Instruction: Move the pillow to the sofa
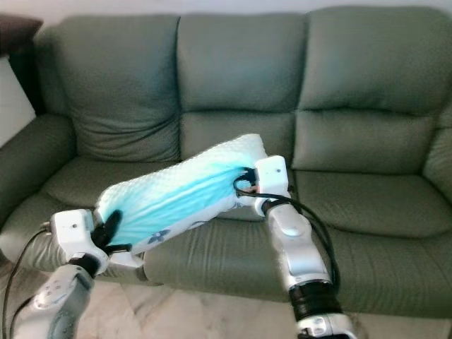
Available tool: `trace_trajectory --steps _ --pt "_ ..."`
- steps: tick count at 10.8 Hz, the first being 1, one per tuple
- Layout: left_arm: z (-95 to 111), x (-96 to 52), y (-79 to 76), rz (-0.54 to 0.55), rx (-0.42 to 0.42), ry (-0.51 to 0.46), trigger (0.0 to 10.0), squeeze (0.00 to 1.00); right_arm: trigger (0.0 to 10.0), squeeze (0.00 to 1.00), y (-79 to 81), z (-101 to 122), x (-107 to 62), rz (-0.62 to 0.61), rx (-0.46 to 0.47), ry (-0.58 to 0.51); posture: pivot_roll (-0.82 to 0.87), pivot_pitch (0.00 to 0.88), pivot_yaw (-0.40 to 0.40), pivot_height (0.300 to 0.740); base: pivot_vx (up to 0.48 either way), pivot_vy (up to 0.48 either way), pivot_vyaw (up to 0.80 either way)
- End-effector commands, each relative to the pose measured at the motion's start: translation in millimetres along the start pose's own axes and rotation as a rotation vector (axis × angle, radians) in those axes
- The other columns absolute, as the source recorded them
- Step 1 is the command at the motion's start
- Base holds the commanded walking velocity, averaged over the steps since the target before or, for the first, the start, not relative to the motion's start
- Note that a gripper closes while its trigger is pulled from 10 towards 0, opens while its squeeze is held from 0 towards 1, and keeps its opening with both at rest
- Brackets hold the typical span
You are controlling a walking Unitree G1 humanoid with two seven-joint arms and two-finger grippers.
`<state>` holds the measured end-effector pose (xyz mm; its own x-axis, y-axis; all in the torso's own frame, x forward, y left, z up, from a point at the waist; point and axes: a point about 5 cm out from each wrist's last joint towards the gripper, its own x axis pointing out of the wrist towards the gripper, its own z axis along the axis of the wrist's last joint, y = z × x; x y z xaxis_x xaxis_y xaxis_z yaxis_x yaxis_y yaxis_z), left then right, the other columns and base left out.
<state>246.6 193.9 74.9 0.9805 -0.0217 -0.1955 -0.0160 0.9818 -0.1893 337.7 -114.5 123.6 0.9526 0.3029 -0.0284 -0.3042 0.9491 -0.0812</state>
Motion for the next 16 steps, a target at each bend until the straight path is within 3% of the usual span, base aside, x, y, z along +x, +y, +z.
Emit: trace_trajectory --steps 1,4,16 --pt "5.3 4.0 -6.7 -0.016 0.007 -0.017 10.0 0.00 10.0 0.00 -16.4 5.8 -2.1 -0.049 -0.014 -0.018 -0.22 0.000 0.066 0.740 0.262 0.000 -0.76" --pt "2.8 4.1 -8.6 -0.015 0.003 -0.005 10.0 0.00 10.0 0.00 -16.5 5.7 -2.5 -0.049 -0.014 -0.020 -0.22 0.000 0.067 0.740 0.000 0.000 -0.66" --pt "4.4 5.1 -10.8 -0.043 0.000 -0.021 10.0 0.00 10.0 0.00 -15.4 4.3 -3.0 -0.041 -0.017 -0.016 -0.22 0.000 0.070 0.740 0.025 0.000 0.00"
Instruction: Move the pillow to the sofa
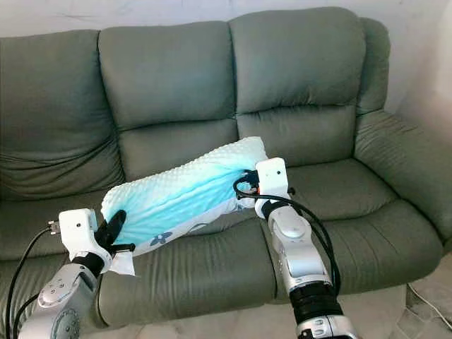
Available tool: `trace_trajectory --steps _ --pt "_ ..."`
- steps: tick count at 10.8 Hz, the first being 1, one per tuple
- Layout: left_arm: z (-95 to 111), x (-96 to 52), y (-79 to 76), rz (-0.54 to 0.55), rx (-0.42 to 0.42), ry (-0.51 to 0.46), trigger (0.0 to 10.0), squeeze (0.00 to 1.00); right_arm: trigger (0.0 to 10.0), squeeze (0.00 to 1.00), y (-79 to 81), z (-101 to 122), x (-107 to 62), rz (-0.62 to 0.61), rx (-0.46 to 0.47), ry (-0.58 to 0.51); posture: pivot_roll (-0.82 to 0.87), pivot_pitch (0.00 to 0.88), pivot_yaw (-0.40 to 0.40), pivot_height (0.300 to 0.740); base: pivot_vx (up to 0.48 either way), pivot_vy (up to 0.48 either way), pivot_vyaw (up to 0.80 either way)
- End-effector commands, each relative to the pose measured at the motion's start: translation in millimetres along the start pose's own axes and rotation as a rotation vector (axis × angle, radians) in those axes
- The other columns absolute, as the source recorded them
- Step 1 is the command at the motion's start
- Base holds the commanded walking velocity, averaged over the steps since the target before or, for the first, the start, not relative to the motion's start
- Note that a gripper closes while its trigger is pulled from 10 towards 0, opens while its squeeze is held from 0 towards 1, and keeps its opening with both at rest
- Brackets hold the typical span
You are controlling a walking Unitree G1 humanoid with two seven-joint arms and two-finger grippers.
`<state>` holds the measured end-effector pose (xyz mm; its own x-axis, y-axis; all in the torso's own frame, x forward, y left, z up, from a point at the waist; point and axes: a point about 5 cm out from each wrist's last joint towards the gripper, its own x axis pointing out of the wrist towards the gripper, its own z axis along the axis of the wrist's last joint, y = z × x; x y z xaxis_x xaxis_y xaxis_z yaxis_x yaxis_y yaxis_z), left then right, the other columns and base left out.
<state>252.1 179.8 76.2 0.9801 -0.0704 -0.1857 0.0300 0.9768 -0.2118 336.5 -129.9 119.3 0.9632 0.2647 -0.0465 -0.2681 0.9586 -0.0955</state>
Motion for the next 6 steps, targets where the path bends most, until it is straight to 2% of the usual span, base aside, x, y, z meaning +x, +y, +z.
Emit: trace_trajectory --steps 1,4,6 --pt "4.4 0.3 4.7 0.017 0.023 -0.009 10.0 0.00 10.0 0.00 -1.6 10.1 2.7 -0.006 -0.003 -0.038 -0.22 0.000 0.072 0.740 0.000 0.000 0.00" --pt "2.9 0.3 5.7 0.021 0.028 0.000 10.0 0.00 10.0 0.00 -1.2 9.0 2.1 -0.007 -0.001 -0.036 -0.22 0.000 0.076 0.740 0.000 0.000 0.00" --pt "-4.9 0.2 7.5 0.035 0.052 0.045 10.0 0.00 10.0 0.00 -2.1 2.2 1.3 -0.004 0.028 0.000 -0.22 0.000 0.075 0.740 0.000 0.000 0.00"
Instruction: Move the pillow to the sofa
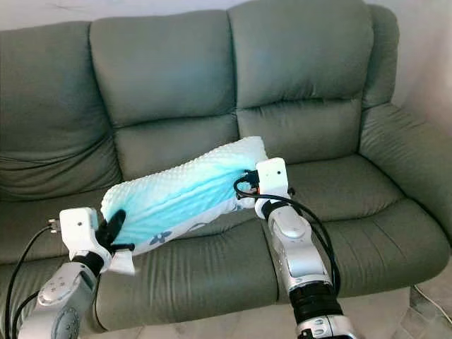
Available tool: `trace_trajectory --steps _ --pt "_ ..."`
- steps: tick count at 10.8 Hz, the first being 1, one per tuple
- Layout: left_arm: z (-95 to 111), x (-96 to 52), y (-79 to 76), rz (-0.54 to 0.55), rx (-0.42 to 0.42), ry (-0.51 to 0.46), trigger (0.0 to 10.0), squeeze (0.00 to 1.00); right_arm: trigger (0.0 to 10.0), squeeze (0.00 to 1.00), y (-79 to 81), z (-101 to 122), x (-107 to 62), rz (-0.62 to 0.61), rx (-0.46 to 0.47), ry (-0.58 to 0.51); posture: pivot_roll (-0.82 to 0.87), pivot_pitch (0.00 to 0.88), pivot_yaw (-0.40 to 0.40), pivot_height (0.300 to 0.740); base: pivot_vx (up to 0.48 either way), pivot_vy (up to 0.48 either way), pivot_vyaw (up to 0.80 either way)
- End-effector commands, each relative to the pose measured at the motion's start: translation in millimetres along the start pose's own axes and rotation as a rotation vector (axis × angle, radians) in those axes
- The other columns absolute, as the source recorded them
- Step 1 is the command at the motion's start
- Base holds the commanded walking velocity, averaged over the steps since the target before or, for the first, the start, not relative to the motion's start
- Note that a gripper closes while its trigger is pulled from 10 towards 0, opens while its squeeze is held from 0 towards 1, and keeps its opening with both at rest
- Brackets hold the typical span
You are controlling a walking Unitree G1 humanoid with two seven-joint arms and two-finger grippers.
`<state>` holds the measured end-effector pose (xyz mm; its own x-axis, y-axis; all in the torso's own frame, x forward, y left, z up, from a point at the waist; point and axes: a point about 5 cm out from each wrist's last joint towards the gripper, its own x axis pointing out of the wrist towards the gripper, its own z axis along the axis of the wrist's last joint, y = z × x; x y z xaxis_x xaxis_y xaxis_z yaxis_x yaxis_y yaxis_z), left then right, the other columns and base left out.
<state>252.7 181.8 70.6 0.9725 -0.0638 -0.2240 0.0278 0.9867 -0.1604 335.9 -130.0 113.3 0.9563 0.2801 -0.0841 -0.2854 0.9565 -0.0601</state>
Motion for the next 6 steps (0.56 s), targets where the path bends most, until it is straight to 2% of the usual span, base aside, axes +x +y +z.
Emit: trace_trajectory --steps 1,4,5,6 --pt "-7 -2.2 6.6 0.030 0.029 0.038 10.0 0.00 10.0 0.00 -1.6 -7 -0.1 0.004 0.040 0.040 -0.22 0.000 0.075 0.740 0.000 0.000 0.00" --pt "-22 -7.3 18.9 0.072 0.099 0.073 10.0 0.00 10.0 0.00 -11.7 -40 -10.9 -0.036 0.088 0.169 -0.21 0.000 0.080 0.740 0.000 0.000 0.00" --pt "-25 -10.6 26.9 0.105 0.106 0.084 10.0 0.00 10.0 0.00 -15.5 -46 -13.6 -0.046 0.075 0.187 -0.21 0.000 0.084 0.740 0.000 0.000 0.00" --pt "-21 -12.0 31.7 0.123 0.094 0.059 10.0 0.00 10.0 0.00 -13.5 -45 -13.7 -0.018 0.047 0.178 -0.21 0.000 0.084 0.740 0.000 0.000 0.00"
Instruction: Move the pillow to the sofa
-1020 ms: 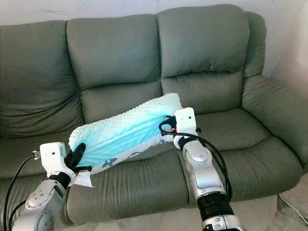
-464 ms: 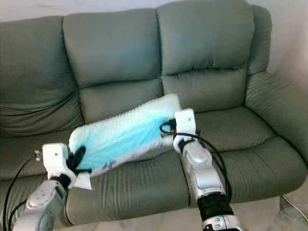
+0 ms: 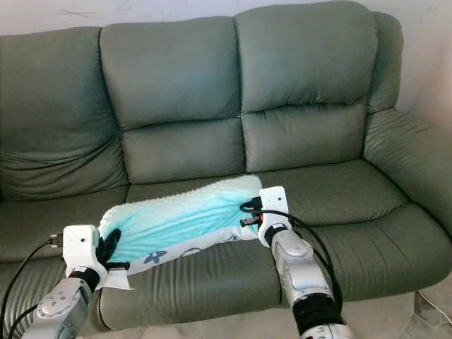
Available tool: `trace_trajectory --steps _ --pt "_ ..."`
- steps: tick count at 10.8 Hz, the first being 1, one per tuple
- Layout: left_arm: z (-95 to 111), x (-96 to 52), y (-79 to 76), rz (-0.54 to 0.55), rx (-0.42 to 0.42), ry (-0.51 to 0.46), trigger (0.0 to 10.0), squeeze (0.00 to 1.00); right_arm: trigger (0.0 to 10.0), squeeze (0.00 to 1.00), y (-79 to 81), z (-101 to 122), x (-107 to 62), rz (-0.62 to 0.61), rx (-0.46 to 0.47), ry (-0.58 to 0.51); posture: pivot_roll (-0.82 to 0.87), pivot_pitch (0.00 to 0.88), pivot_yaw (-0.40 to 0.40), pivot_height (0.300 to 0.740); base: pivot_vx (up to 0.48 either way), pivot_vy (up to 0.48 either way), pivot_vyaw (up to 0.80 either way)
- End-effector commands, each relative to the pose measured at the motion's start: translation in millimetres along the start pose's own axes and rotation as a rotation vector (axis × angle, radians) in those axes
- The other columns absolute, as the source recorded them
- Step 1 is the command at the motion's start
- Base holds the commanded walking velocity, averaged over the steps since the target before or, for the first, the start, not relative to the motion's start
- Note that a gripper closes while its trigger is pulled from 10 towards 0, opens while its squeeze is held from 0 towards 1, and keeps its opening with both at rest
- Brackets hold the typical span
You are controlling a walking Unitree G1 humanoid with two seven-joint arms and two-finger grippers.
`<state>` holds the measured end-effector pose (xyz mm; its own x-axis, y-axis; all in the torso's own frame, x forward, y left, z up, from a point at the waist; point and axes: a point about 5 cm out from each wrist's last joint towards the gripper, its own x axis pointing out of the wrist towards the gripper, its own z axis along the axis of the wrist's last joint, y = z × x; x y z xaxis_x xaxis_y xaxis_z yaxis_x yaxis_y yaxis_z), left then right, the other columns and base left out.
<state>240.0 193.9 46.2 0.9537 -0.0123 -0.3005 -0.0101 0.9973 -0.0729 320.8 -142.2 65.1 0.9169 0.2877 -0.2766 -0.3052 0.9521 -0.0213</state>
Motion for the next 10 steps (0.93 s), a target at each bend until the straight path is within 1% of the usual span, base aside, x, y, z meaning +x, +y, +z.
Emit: trace_trajectory --steps 1,3,5,7,10 --pt "5 -2.3 17.7 0.073 0.019 -0.019 10.0 0.00 10.0 0.00 -4.4 9 -1.0 -0.012 -0.031 -0.054 -0.21 0.000 0.085 0.740 0.000 0.000 0.00" --pt "7 -0.6 12.2 0.060 0.019 -0.033 10.0 0.00 10.0 0.00 -2.6 13 1.3 -0.012 -0.031 -0.066 -0.21 0.000 0.084 0.740 0.000 0.000 0.78" --pt "7 -1.4 11.1 0.056 0.019 -0.034 10.0 0.00 10.0 0.00 -3.3 13 1.1 -0.009 -0.030 -0.076 -0.21 0.000 0.084 0.740 0.000 0.000 0.78" --pt "8 -1.2 12.1 0.057 0.022 -0.037 10.0 0.00 10.0 0.00 -2.9 15 2.2 -0.020 -0.012 -0.082 -0.21 0.000 0.085 0.740 0.000 0.000 0.00" --pt "13 0.2 10.3 0.044 0.014 -0.061 10.0 0.00 10.0 0.00 -2.2 20 2.3 -0.017 -0.022 -0.106 -0.21 0.000 0.088 0.740 0.000 0.000 0.00"
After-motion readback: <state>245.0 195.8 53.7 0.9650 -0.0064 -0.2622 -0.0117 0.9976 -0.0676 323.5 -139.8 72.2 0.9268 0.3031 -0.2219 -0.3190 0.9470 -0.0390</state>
